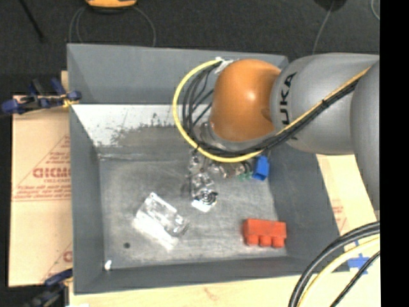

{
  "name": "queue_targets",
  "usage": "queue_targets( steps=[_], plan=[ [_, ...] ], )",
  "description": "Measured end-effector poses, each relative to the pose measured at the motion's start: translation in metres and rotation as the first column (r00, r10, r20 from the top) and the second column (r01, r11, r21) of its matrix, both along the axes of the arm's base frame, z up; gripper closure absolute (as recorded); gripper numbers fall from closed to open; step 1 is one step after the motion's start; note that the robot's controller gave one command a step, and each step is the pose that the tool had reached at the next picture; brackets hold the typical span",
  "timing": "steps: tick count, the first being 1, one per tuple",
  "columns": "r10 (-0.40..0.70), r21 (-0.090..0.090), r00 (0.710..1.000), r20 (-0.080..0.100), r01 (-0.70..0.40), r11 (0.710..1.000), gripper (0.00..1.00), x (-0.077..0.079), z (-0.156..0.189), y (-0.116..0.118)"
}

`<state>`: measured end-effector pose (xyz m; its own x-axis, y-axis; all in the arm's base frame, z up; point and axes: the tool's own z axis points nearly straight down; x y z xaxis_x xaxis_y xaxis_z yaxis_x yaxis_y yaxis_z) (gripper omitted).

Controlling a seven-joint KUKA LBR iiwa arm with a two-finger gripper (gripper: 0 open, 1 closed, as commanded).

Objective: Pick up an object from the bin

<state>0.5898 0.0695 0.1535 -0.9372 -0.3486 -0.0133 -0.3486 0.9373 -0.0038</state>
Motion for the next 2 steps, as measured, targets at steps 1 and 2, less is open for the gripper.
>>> queue_targets(
  steps=[1,2],
  plan=[
    [-0.010,-0.001,1.000,-0.004,0.010,1.000,1.00,-0.007,0.044,-0.003],
    [0.269,-0.002,0.963,-0.006,-0.269,0.963,1.00,-0.010,0.073,0.002]
  ],
)
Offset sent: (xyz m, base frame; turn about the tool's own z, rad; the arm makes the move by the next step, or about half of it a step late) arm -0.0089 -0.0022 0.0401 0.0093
